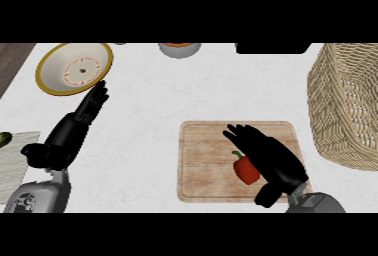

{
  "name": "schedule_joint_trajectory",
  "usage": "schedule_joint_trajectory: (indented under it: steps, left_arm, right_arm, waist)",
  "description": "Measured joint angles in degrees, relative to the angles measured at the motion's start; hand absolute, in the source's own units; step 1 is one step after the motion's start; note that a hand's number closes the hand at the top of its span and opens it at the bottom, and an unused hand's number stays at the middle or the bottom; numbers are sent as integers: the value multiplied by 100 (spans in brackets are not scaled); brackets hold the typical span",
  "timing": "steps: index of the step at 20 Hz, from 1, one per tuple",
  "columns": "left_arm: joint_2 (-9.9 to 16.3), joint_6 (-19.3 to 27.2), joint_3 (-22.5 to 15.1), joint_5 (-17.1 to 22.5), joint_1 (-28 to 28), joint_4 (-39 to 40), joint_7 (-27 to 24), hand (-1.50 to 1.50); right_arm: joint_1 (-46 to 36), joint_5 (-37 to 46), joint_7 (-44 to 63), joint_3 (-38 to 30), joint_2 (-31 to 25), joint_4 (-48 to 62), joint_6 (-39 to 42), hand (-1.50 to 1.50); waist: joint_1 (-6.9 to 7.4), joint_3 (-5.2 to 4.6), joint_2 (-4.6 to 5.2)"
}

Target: Pick the bell pepper from the cutting board and place it in the basket

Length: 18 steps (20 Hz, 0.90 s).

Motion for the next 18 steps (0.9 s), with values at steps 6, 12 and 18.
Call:
schedule_joint_trajectory:
  steps: [6, 12, 18]
  left_arm:
    - [50, -177, 194, 8, -77, 155, -70, 0]
    - [-3, -239, 278, 3, -70, 9, 97, 0]
    - [-79, -262, 259, -60, -203, -15, 215, 0]
  right_arm:
    - [-47, 337, -47, -19, 140, 470, -170, -150]
    - [42, 527, -224, -82, 202, 812, -320, -150]
    - [-100, 583, -369, -109, 260, 1162, -88, 150]
  waist:
    - [-4, 0, 2]
    - [-5, 0, 0]
    - [-3, -5, -3]
